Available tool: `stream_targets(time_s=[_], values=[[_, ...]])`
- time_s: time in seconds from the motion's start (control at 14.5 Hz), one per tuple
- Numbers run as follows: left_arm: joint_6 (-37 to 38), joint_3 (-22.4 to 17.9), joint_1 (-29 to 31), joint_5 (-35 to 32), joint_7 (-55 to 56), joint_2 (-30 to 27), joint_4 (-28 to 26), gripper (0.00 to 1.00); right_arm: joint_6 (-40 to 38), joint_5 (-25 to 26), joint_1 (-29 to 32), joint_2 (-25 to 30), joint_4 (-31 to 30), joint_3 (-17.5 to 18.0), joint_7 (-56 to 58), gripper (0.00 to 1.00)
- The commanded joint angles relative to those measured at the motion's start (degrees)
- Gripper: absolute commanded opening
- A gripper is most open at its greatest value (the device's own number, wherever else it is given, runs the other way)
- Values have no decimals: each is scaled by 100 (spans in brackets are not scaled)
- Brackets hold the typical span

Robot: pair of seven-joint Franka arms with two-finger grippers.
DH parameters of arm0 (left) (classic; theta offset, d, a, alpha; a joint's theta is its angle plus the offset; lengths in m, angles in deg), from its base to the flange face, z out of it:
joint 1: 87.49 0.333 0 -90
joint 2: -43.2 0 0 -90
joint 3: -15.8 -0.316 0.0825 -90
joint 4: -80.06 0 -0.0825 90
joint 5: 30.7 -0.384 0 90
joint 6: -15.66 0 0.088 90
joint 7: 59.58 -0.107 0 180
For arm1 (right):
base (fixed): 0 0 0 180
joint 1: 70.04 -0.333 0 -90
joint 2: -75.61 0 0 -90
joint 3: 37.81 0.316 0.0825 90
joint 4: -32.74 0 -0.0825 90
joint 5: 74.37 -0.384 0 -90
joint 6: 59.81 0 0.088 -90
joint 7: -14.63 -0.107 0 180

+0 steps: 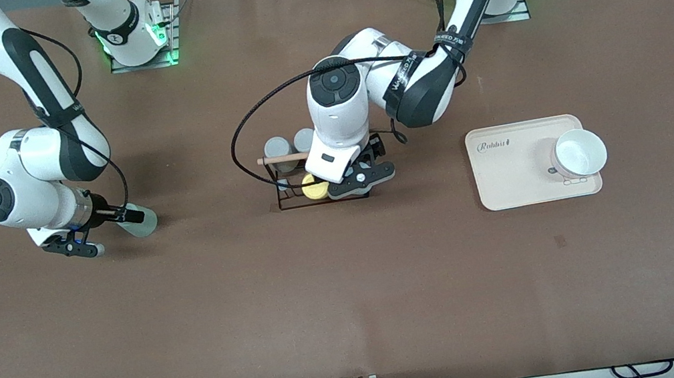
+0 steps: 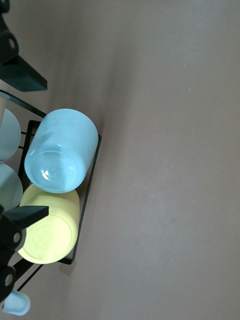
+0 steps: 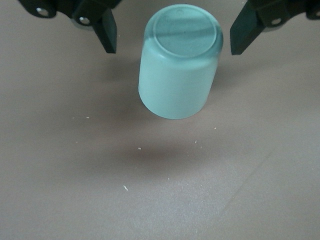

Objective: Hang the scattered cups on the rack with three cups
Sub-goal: 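Carry the mint cup with the right gripper onto the rack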

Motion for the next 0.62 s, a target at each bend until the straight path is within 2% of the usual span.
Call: stream_targets(time_s=[0.0, 0.07, 0.14, 0.35, 0.48, 0.55], values=[[185, -67, 76, -108, -292, -354, -62, 100, 116, -55, -14, 67, -151, 18, 0, 86], [430, -67, 163, -108, -451, -468, -36, 100, 108, -55, -14, 67, -151, 18, -9, 83], [624, -67, 268, -108, -617, -574, -36, 100, 99, -55, -14, 49, -151, 18, 0, 72], [1028, -76, 655, -108, -1232, -881, -36, 100, 72, -55, -14, 40, -116, 18, 0, 32], [1406, 3, 1041, -99, -1943, -1101, -36, 100, 64, -55, -31, 40, -20, 18, -44, 11], [1564, -41, 1113, -99, -2155, -1215, -27, 100, 37, -55, -49, 58, 155, 27, -18, 11]])
